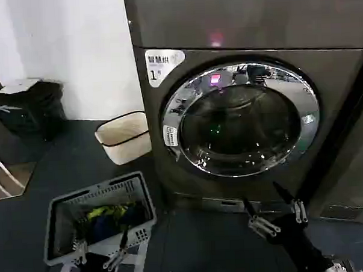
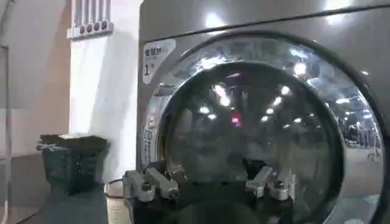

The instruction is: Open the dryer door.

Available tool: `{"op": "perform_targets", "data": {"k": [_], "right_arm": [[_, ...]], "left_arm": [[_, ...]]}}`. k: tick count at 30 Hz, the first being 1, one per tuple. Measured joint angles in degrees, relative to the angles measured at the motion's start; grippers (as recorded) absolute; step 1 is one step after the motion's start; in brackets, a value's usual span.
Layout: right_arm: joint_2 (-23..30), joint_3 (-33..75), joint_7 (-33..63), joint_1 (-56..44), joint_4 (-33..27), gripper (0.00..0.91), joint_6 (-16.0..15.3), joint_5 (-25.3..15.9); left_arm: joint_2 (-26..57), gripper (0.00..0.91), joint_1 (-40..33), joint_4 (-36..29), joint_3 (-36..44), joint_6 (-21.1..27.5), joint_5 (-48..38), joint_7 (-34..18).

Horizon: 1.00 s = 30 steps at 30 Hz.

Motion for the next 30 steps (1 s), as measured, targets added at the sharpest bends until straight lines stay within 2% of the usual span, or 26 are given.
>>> {"op": "perform_targets", "data": {"k": [5,14,20,30], "right_arm": [[-1.8,0.76,-2.59,1.88,-1.68,0.907,0.08,1.78],[-8.5,-0.05,-5.63,9.01,-7.27,0.907,0.78,4.82],[-14.33,-2.61,-7.32,15.88,-14.43,0.907,2.23,4.99],[-21.1,-8.25,-10.48,28.22,-26.78,0.907,4.42,8.1]], "left_arm": [[-0.16,0.907,-0.47,0.14,0.27,0.84,0.09,-2.88],[-0.19,0.907,0.05,-0.37,1.31,0.8,-1.05,-1.87],[-0.33,0.907,0.25,-0.5,1.46,0.61,-1.95,-0.48],[-0.37,0.907,-0.47,0.04,1.25,0.44,-6.07,1.73]]}}
